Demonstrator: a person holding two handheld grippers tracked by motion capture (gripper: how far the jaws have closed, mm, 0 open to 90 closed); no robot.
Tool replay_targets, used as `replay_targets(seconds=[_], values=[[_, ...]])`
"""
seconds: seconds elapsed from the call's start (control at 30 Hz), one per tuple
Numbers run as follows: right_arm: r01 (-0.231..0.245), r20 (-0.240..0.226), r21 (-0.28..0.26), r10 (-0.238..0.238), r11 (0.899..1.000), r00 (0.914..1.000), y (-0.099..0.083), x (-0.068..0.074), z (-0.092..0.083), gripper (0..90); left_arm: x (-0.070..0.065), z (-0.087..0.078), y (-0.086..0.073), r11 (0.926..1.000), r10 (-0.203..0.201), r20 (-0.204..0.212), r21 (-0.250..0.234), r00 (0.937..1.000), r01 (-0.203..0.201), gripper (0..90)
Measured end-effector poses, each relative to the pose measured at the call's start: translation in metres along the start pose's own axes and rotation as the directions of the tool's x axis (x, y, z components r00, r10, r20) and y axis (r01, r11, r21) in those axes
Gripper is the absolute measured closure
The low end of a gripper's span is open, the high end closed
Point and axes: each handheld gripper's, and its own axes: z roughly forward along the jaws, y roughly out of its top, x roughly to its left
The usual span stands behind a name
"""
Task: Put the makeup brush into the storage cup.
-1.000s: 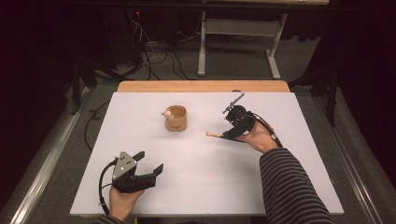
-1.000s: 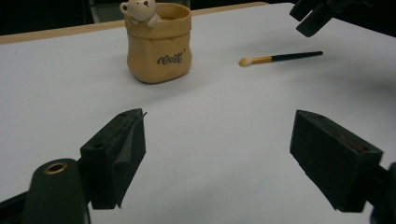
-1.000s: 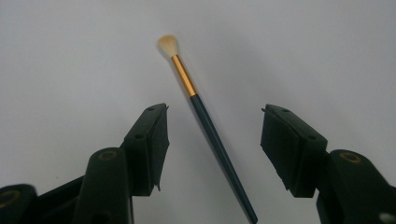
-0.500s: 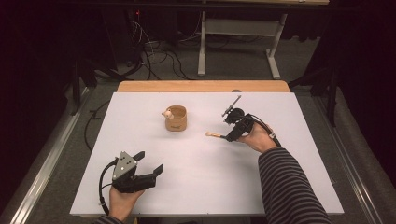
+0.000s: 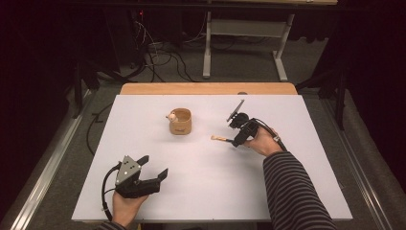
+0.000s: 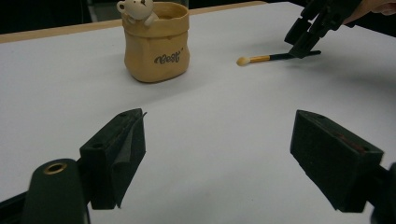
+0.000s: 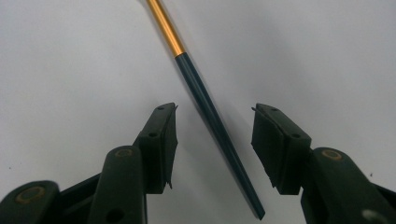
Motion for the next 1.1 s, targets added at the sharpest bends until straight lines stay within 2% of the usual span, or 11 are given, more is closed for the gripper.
replay_targets(seconds=[0.17,0.2,0.27,0.57,0.67,0.7,0.83,0.9,0.93,1.0,1.1], values=[[-0.017,-0.005,0.016,0.017,1.000,0.9998,0.001,0.000,0.004,54.3,0.000,0.000,0.000,1.0000,0.003,0.000,0.000,1.0000,-0.003,18.7],[0.000,-0.008,0.015,0.000,1.000,1.0000,0.001,-0.002,0.005,55.0,0.000,-0.001,0.000,1.0000,0.003,0.001,-0.001,1.0000,-0.003,18.7],[-0.030,-0.009,0.034,0.031,0.999,0.9995,0.001,-0.001,0.006,55.8,0.000,-0.001,0.000,1.0000,0.002,0.000,-0.002,1.0000,-0.002,18.6],[-0.035,-0.019,0.056,0.036,0.998,0.9992,0.002,-0.003,0.010,59.9,0.000,-0.001,0.000,1.0000,0.005,0.002,-0.002,1.0000,-0.005,18.5],[-0.056,-0.029,0.063,0.058,0.996,0.9979,0.002,-0.002,0.010,64.0,-0.001,0.000,0.000,1.0000,0.006,0.003,-0.001,1.0000,-0.006,18.5],[-0.033,-0.030,0.057,0.034,0.998,0.9990,0.002,-0.003,0.010,65.2,-0.001,0.000,0.000,1.0000,0.007,0.003,-0.001,1.0000,-0.007,18.5],[-0.059,-0.033,0.079,0.062,0.995,0.9975,0.003,0.000,0.010,69.8,-0.001,-0.001,0.000,1.0000,0.009,0.003,0.000,1.0000,-0.009,18.5],[-0.046,-0.035,0.077,0.049,0.996,0.9982,0.003,-0.001,0.010,70.7,-0.001,-0.001,0.000,1.0000,0.010,0.003,-0.001,0.9999,-0.010,18.5],[-0.064,-0.033,0.087,0.067,0.994,0.9972,0.003,0.000,0.009,72.3,-0.001,-0.001,0.000,1.0000,0.010,0.004,-0.001,0.9999,-0.010,18.5],[-0.031,-0.037,0.076,0.034,0.997,0.9987,0.004,-0.002,0.010,75.5,-0.001,-0.001,0.000,1.0000,0.010,0.005,-0.001,0.9999,-0.010,18.5],[-0.049,-0.040,0.086,0.053,0.995,0.9978,0.003,-0.001,0.010,79.6,-0.001,-0.001,0.000,1.0000,0.010,0.006,-0.002,0.9999,-0.010,18.5]])
